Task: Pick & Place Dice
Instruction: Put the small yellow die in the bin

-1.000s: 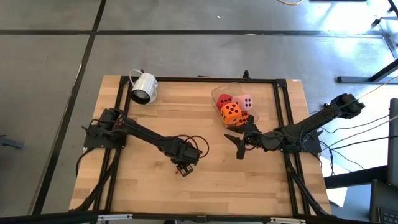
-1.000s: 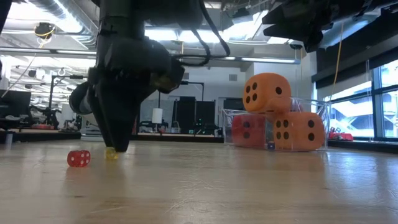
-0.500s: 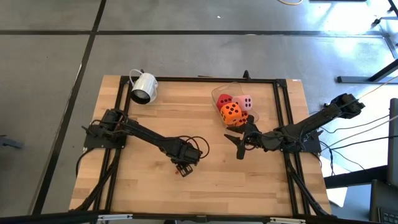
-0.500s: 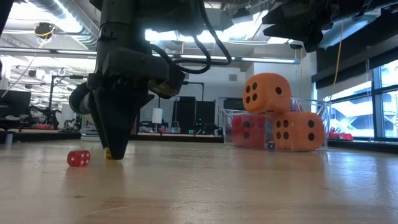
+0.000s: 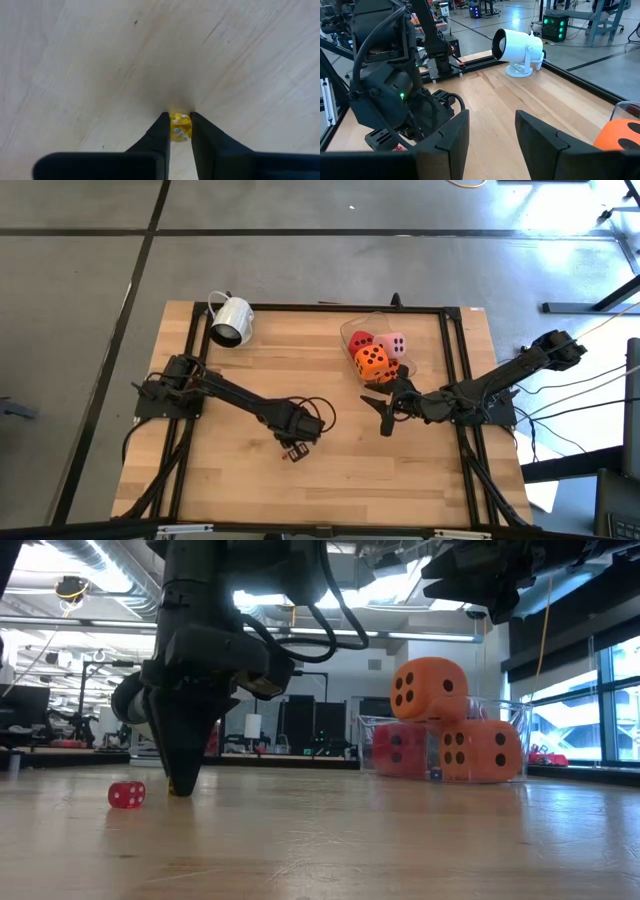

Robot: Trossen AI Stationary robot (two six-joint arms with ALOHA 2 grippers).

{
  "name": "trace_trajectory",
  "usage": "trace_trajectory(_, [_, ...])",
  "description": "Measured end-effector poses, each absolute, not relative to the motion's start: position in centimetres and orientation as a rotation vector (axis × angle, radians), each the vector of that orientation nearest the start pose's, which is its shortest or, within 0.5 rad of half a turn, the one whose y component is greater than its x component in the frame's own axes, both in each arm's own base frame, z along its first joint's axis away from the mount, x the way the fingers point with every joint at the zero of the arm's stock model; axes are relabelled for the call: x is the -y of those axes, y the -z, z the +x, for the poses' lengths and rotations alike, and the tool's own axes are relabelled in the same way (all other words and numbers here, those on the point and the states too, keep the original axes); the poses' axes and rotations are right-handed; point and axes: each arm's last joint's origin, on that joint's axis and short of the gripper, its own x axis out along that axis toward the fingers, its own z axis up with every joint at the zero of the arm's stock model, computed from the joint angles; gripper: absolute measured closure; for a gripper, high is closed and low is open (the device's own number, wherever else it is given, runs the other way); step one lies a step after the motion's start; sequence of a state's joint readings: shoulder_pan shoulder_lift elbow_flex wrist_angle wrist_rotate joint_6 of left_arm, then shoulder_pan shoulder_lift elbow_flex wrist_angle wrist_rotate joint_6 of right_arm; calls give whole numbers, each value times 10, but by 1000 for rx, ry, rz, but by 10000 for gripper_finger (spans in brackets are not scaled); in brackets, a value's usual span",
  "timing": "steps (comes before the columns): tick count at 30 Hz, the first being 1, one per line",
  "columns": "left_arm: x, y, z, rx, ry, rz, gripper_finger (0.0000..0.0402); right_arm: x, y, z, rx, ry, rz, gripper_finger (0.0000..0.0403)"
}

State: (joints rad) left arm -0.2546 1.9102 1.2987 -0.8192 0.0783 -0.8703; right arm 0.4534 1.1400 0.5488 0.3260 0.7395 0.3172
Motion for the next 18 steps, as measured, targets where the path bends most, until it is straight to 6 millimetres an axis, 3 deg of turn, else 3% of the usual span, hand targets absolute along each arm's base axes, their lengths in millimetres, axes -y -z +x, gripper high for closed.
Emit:
trace_trajectory(4, [91, -165, 345, -1439, -354, -593, 372, -84, -233, 218, -173, 316, 164, 243])
trace_trajectory(10, [86, -168, 349, -1438, -339, -610, 361, -84, -233, 218, -173, 316, 165, 243])
trace_trajectory(18, [74, -178, 366, -1381, -172, -683, 364, -81, -239, 214, -145, 389, 105, 243])
